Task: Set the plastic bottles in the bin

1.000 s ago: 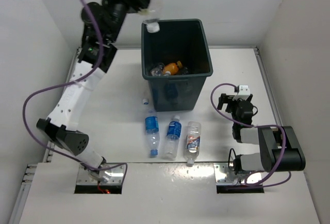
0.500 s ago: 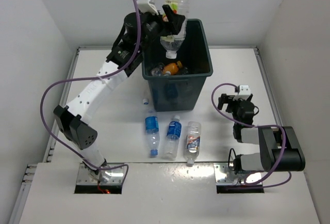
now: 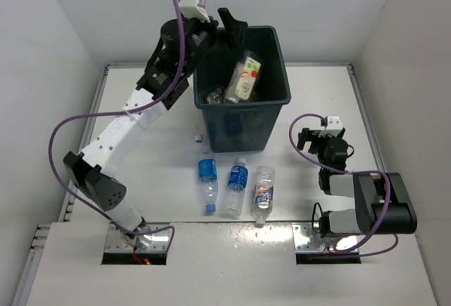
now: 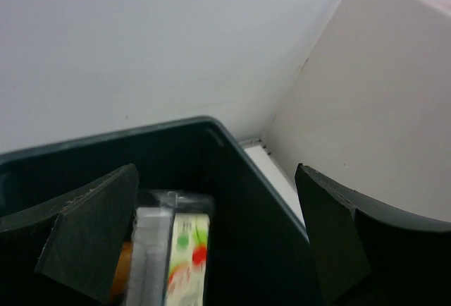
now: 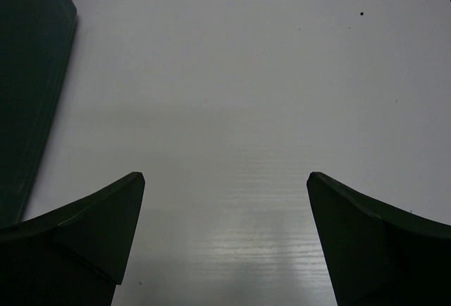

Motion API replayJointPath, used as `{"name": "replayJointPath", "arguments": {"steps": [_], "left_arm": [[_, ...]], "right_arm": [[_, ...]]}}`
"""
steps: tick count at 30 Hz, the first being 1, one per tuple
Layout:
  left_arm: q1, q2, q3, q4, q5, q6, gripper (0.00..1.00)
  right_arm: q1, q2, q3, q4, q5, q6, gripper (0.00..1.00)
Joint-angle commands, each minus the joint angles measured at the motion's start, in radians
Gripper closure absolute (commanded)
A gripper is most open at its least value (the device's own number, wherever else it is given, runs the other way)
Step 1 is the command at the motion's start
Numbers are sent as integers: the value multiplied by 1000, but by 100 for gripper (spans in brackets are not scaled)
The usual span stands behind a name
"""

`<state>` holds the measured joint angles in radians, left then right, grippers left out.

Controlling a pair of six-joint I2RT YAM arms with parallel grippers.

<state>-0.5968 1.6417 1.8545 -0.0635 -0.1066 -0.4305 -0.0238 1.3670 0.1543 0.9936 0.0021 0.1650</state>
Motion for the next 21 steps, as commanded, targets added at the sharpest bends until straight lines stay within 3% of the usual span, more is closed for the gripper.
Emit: {"name": "replayJointPath", "arguments": {"steps": [1,6,12,15,16,18,19,21], "left_arm": [[-11,-86,23,85,24,32,0],[-11,-138,9,125,-51,52,0],[161,-269,-12,168,-123,-37,0],[258,-299,-40,105,-123,-65,0],[290,-299,-55,75,-123,-161,0],[423,-299,-89,-13,-50,-281,0],[512,-299,-160,4,91,-380,0],[578,-299,-257,63,229,-462,0]], "right_arm": [[-5,-17,11,59,-17,13,0],[-5,-17,11,59,-17,13,0],[-5,-17,11,59,-17,13,0],[-5,-17,11,59,-17,13,0],[-5,-17,11,59,-17,13,0],[-5,-17,11,59,-17,13,0],[-5,-17,11,59,-17,13,0],[-5,-17,11,59,-17,13,0]]}}
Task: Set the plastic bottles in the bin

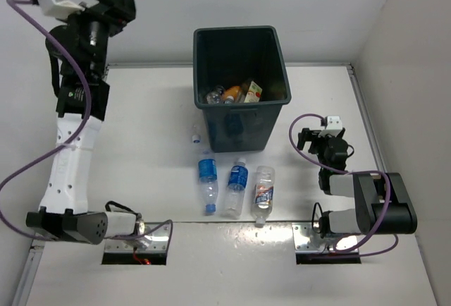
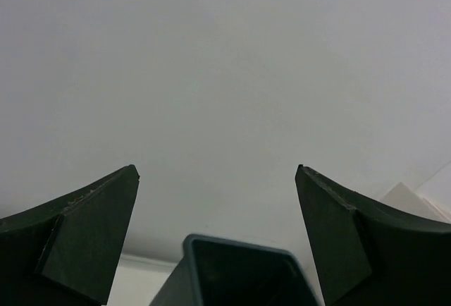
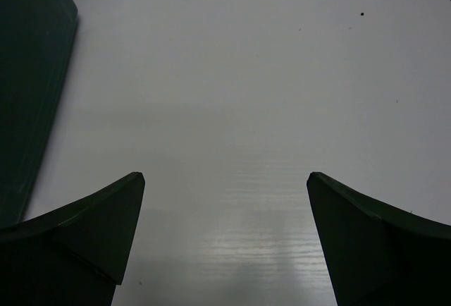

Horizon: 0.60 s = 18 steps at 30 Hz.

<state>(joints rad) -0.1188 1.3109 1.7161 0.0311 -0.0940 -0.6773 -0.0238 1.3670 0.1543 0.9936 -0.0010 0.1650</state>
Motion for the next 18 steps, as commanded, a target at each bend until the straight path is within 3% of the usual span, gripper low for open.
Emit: {"name": "replayJointPath", "arguments": {"steps": [1,5,8,14,18], "left_arm": [[126,31,-198,-13,262,-252,0],[208,15,-352,-4,281,-343,0],[220,-10,-452,98,301,-343,0],[173,33,-547,7,255,-187,0],[113,148,-613,-28,361,-93,0]], "right_arm": [[-5,-17,11,59,-14,13,0],[-5,-17,11,59,-14,13,0],[-5,-17,11,59,-14,13,0],[-5,-17,11,59,-14,13,0],[-5,-17,11,59,-14,13,0]]}}
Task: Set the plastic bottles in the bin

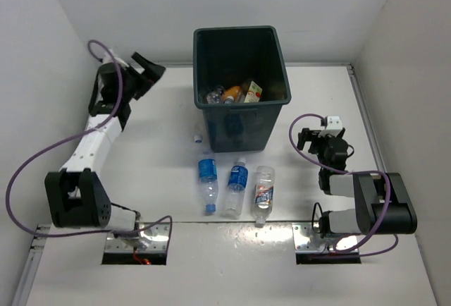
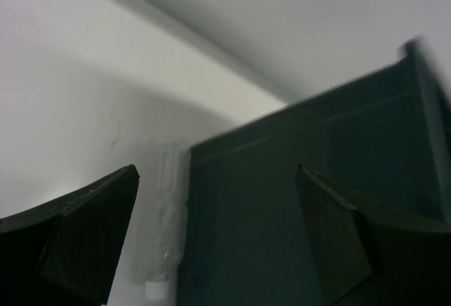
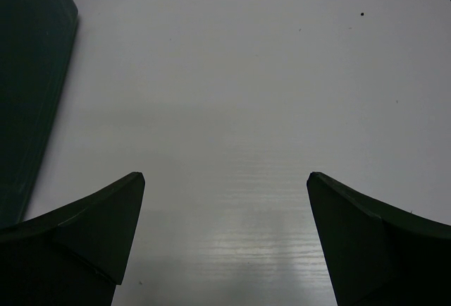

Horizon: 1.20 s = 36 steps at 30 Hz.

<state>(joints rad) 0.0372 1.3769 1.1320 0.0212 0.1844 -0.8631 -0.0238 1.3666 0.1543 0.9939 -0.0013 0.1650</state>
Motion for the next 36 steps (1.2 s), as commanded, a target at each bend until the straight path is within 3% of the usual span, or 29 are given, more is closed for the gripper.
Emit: {"name": "replayJointPath", "arguments": {"steps": [1,4,8,19,36], "left_arm": [[-71,112,-29,-52,82,93,0],[-112,248,17,-118,125,102,0],[-164,307,26,-118,38,111,0],[-174,525,130,-118,116,150,0],[-194,705,245,-136,136,148,1]], "right_arm": [[-5,-17,11,58,-14,13,0],[-5,-17,11,58,-14,13,0],[-5,-17,11,58,-14,13,0],[-5,-17,11,58,-23,13,0],[-5,-17,11,58,-5,13,0]]}}
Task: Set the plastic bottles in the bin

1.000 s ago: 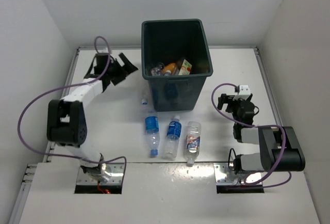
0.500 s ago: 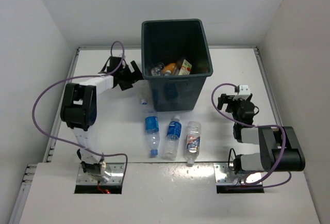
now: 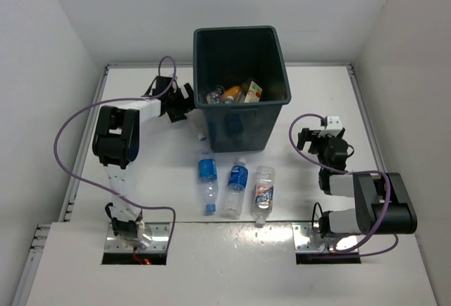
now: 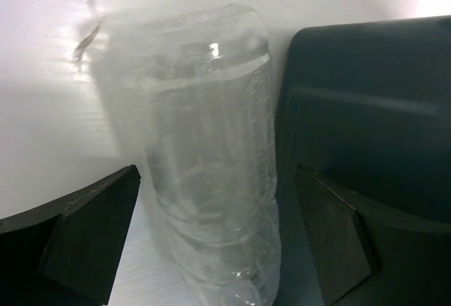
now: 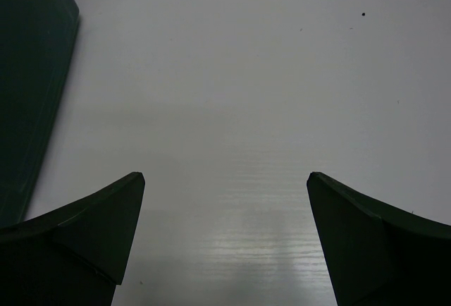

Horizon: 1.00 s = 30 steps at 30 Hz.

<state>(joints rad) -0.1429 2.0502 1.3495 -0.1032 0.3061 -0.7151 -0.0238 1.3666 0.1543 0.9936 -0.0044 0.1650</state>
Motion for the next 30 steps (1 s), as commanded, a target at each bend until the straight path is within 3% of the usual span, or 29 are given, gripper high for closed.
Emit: {"name": "replayJointPath", "arguments": {"steps": [1,5,6,11,20,25,30], "left_arm": [[-14,31,28,-12,14,0,1],[-14,53,28,-21,28,0,16],[-14,53,28,-21,46,0,24],[15,36,-19,-21,73,19,40],[198,-285,-24,-110,-130,6,46],[284,-435,101,-110,-167,-23,48],[295,-511,244,-110,-200,-49,48]], "right_arm": [[-5,-17,11,59,-2,13,0],[-5,-17,11,59,-2,13,0],[-5,-17,11,59,-2,13,0],[-5,-17,11,59,-2,13,0],[4,-17,11,59,-2,13,0],[4,-17,11,59,7,13,0],[4,-17,11,59,17,13,0]]}}
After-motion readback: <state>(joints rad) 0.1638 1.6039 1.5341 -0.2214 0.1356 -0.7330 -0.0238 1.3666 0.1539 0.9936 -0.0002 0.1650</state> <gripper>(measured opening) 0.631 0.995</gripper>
